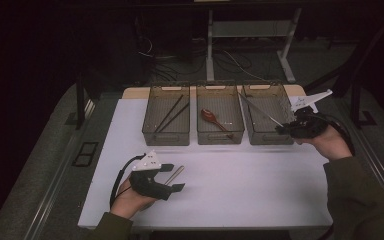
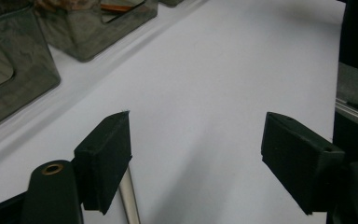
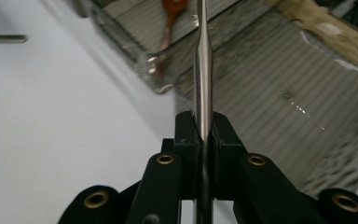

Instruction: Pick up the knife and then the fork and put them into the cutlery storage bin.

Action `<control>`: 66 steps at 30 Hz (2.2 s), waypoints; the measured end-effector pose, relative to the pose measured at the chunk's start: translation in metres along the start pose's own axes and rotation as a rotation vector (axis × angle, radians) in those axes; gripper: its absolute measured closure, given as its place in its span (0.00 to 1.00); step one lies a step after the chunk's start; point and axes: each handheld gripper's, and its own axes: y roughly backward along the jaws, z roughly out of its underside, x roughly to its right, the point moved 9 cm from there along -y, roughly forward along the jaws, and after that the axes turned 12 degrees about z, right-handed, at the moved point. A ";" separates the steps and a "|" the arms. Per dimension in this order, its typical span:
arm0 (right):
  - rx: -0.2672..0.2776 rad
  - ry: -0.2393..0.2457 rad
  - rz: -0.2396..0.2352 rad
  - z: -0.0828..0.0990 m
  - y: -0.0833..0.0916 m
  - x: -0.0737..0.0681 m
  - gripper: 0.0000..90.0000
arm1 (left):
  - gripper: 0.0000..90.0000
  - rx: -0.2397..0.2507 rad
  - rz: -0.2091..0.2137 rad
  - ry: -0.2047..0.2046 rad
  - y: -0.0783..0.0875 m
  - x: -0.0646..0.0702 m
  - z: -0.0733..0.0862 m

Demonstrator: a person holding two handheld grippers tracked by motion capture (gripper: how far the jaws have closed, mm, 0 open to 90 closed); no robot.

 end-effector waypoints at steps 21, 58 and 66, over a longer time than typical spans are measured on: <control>-0.088 -0.225 0.117 -0.010 -0.061 0.065 0.93 | 0.15 0.004 -0.014 -0.011 -0.005 -0.002 0.002; -0.038 -0.292 0.115 -0.005 -0.065 0.064 0.58 | 0.18 -0.008 -0.030 -0.012 0.000 -0.004 0.002; 0.070 -0.232 0.051 -0.002 -0.029 0.029 0.43 | 0.43 -0.083 -0.108 0.036 0.014 -0.018 0.019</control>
